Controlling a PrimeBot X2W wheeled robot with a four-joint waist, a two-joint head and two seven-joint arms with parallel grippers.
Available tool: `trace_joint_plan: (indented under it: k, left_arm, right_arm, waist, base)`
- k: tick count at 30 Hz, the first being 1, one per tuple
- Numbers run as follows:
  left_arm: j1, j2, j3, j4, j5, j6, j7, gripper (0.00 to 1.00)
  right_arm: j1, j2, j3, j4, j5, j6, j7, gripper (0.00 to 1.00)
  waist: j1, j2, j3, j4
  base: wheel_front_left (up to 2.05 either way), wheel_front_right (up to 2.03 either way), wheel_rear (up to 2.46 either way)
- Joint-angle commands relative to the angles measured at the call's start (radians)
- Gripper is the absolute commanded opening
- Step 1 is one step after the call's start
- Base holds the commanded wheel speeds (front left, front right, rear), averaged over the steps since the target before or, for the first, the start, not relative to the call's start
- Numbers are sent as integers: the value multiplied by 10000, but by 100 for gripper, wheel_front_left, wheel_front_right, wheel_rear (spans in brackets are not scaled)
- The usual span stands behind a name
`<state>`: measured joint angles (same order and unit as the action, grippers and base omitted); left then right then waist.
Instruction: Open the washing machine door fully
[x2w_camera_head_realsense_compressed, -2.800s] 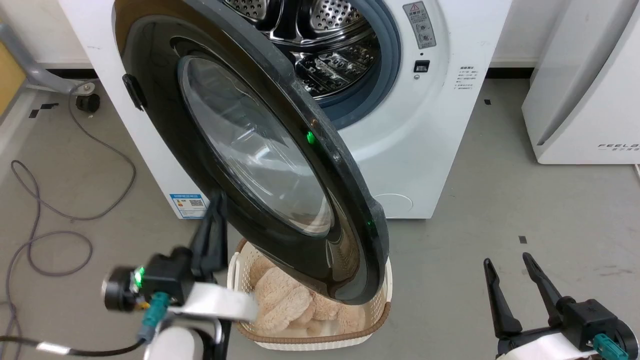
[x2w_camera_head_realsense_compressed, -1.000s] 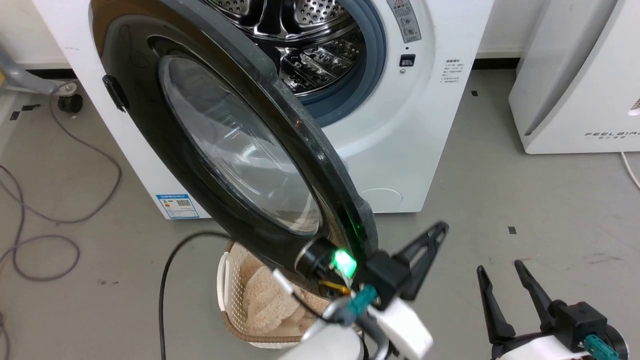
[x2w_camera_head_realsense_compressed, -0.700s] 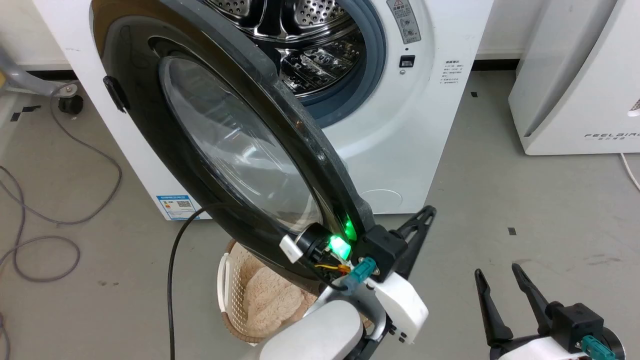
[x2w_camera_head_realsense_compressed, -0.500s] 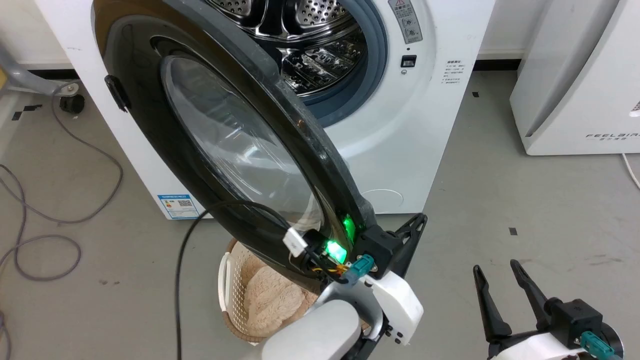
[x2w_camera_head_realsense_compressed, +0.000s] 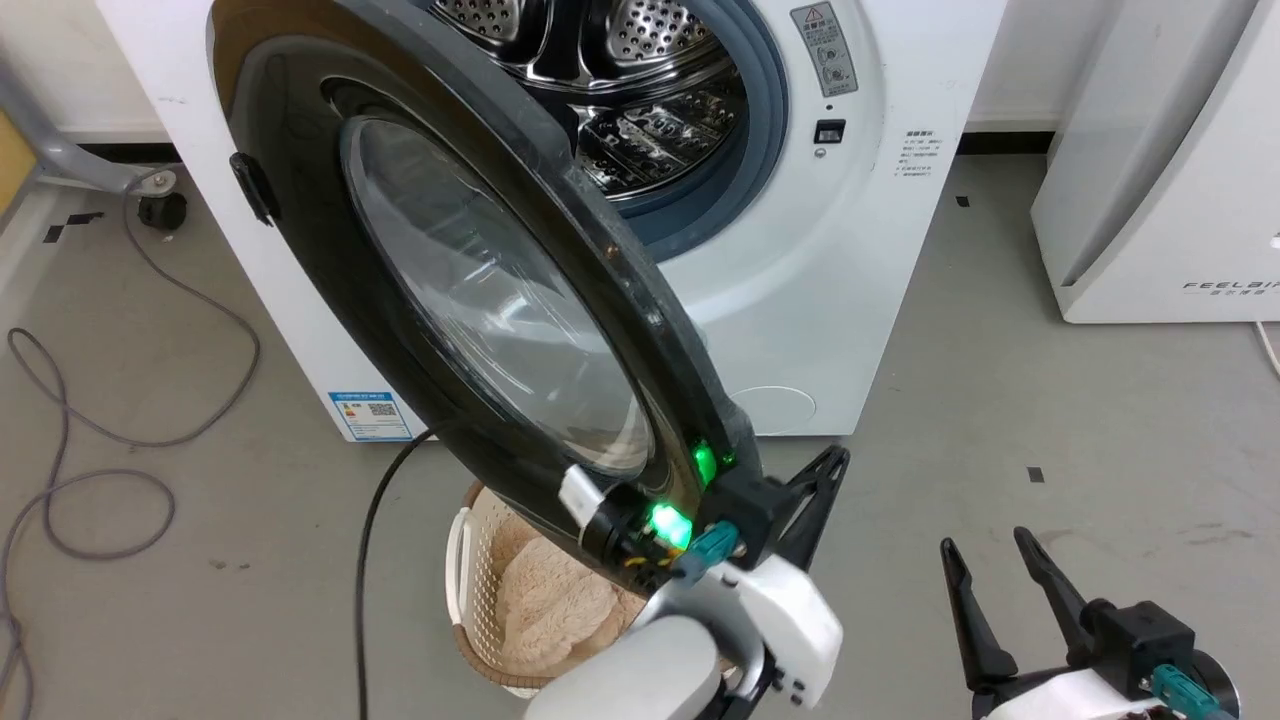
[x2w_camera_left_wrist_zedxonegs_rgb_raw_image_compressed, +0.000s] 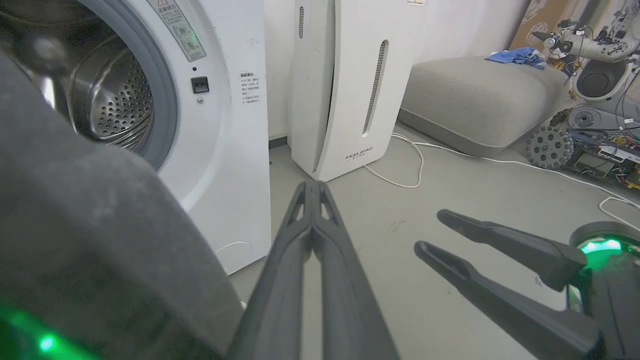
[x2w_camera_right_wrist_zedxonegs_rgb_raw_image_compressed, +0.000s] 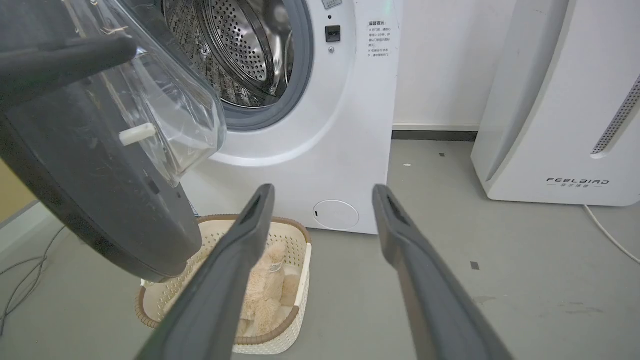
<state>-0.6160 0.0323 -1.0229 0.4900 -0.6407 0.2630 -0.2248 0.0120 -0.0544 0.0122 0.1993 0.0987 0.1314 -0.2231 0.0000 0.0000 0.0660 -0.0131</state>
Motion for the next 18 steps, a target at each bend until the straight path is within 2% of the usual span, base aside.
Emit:
trace_joint_plan:
  k: [1,6,15,16,18]
  left_arm:
    - [336,514,156,0,-80,195,-52,0]
    - [916,1134,150,-768,-2,535,-97,0]
    - [2027,2205,351,-2424,-102,1445,84,0]
    - [2027,2205,351,-2424,-102,1445,84,0]
    - [2343,2550,357,-3064,-23,1741,102,0]
  right_arm:
    - [-49,41,53,45,101,-7,36,100]
    - [2,41,112,105,129,-7,59,100]
    - [102,41,186,228,133,-7,144,100]
    - [102,41,186,228,133,-7,144,100]
    - [161,41,188,234,129,-7,163,100]
  waist:
    - [0,0,7,-9]
    - [0,0,-15,-4]
    - [0,0,-168,114]
    - [0,0,-168,114]
    - [0,0,-220,197]
  base:
    - [0,0,0]
    - [0,0,0]
    - [0,0,0]
    - [0,0,0]
    - [0,0,0]
